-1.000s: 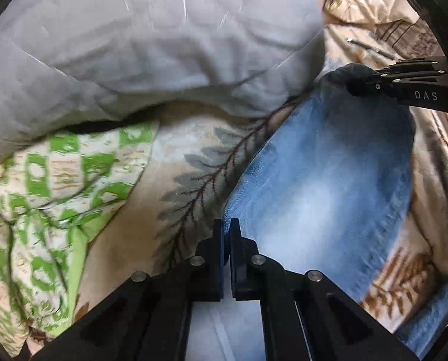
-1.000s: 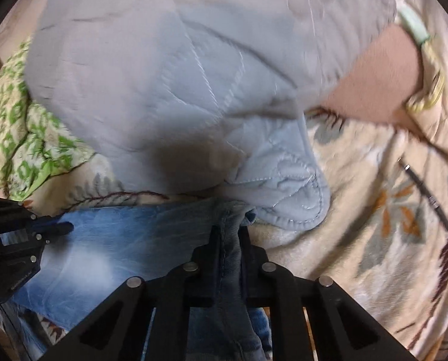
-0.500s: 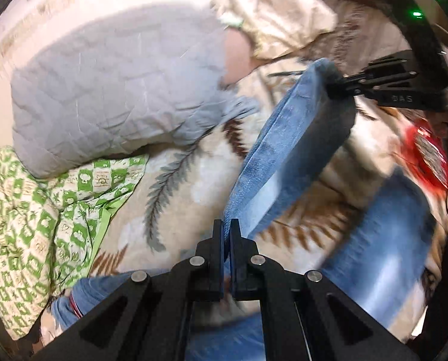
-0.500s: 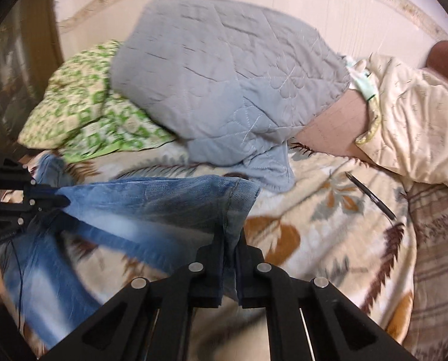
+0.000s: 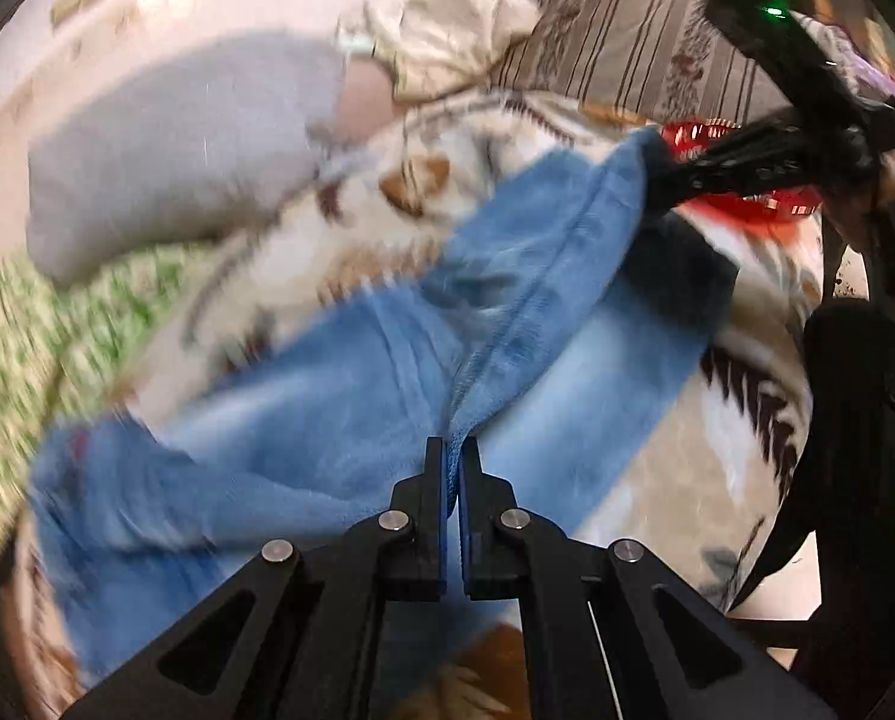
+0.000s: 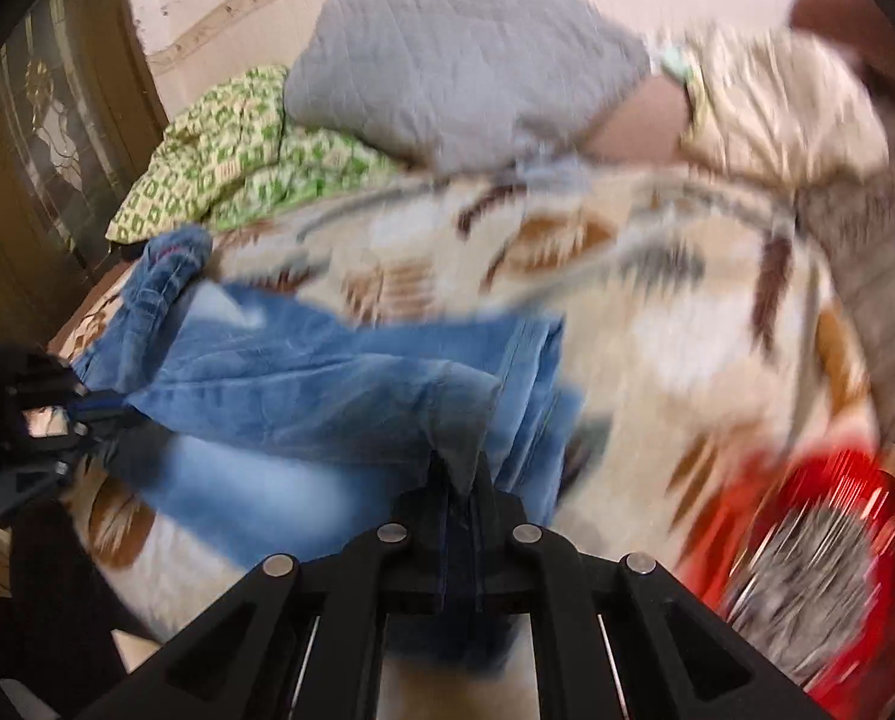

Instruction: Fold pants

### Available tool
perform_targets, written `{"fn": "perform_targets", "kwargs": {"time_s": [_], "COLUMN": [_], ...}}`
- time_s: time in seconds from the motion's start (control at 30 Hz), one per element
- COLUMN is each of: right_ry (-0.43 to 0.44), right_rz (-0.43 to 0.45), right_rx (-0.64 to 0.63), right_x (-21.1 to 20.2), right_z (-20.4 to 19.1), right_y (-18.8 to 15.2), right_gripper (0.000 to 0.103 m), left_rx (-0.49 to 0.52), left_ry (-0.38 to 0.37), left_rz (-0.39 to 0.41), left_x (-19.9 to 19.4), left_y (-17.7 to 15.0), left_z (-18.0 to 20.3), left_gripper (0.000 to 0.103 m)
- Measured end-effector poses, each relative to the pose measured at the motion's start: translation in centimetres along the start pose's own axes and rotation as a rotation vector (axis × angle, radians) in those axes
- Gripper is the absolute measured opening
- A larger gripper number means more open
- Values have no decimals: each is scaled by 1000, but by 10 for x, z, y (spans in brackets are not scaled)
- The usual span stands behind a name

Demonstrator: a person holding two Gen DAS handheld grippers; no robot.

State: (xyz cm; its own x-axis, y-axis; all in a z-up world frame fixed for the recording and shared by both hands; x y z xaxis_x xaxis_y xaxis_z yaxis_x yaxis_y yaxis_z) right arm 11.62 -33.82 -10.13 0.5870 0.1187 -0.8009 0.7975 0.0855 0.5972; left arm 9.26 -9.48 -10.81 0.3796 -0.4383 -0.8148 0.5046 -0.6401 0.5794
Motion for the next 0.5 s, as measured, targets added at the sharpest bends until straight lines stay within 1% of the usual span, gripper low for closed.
{"fn": "perform_targets", "kwargs": {"time_s": [0.1,0.17,0.23,0.3,0.5], "right_ry": [-4,-31,-45,-53,-79], "right_rz": [-52,-80,-107,-109,-123], "right_rx": [27,16,18,27,35], "right_x": [16,25,31,32,35], "right_z": [-7,-13,-15,-14,-17], "right_y": [-24,-35,-41,-41,-38], "right_gripper": [6,6,6,6,6], "left_rx": [-92,-138,-169,-207,-202], "left_ry": [-35,-51,-62,-84,-75], "left_rz": [-32,-45,-19,-15,-25], "left_x": [22,34,35,35,37], "left_y": [-16,-25,-30,-29,-31], "left_z": [-6,-10,-10,-15,-14], "left_gripper": [2,2,2,2,3]}}
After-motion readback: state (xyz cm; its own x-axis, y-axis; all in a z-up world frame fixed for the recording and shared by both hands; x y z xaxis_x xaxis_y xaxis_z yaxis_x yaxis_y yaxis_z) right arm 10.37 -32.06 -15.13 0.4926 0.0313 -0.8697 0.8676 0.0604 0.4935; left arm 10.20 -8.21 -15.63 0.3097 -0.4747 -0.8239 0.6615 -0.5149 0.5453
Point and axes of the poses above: each gripper's, at about its wrist camera, not at the fingertips, and x roughly the way its jaws point, z to its right, y to its top, the point moved 3 cm from there along x, roughly the way its jaws point, and after that the axes turned 11 degrees about -y, right-handed, at the moved point
